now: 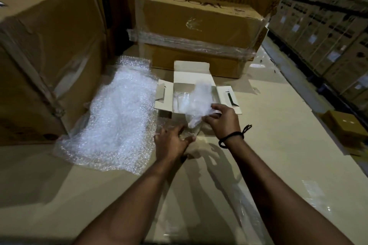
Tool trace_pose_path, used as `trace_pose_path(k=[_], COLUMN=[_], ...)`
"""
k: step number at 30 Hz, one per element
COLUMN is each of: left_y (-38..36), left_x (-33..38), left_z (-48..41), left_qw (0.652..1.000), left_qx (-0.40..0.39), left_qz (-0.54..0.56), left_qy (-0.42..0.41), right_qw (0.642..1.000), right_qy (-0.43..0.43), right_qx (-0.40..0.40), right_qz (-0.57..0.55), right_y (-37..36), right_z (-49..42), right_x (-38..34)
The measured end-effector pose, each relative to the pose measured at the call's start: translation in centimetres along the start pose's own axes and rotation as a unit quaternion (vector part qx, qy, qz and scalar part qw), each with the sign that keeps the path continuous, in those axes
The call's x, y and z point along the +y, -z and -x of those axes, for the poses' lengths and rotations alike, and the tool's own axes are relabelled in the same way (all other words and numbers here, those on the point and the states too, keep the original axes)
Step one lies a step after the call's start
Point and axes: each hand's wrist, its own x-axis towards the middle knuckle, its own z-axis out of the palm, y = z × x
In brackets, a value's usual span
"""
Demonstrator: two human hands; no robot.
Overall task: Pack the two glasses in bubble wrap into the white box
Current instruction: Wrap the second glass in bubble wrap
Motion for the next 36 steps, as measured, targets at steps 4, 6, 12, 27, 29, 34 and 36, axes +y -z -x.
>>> trace_pose_path(k=[4,6,12,27,29,34,36], left_y=[0.1,0.0,0.2,0.5,0.5,-0.3,-0.5], left_x=[-0.2,-0.3,-0.2,0.2,0.1,-0.8,-0.7], left_z=[-0.1,-0.4,-0.3,-0.1,-0.1,-0.5,-0.6], left_qw=[1.000,0.999,0.999,0.999,0.999,0.998,0.998], left_qx=[-0.023,-0.031,-0.045,-0.046,-0.051,-0.048,-0.045], left_qz=[-0.011,-0.028,-0.009,-0.023,-0.019,-0.036,-0.036], left_qy=[-0.009,-0.008,0.004,0.001,-0.002,-0.016,-0.015], right_qw=[0.944,0.881,0.756,0.748,0.721,0.772,0.775], right_qy=[0.210,0.319,0.162,0.159,0.172,0.229,0.238], right_qx=[0.028,0.030,-0.276,-0.273,-0.285,-0.174,-0.156], right_qz=[0.254,0.348,0.572,0.584,0.607,0.566,0.565], right_y=[-1.0,-1.2,-0.6,-1.1,-1.8,-0.9,-0.4], right_z=[-0.6,-1.1,-1.9,-1.4,-1.5,-0.8,-0.5], right_x=[0.4,0.2,-2.6,-1.6,-2.1,-2.3,-2.3])
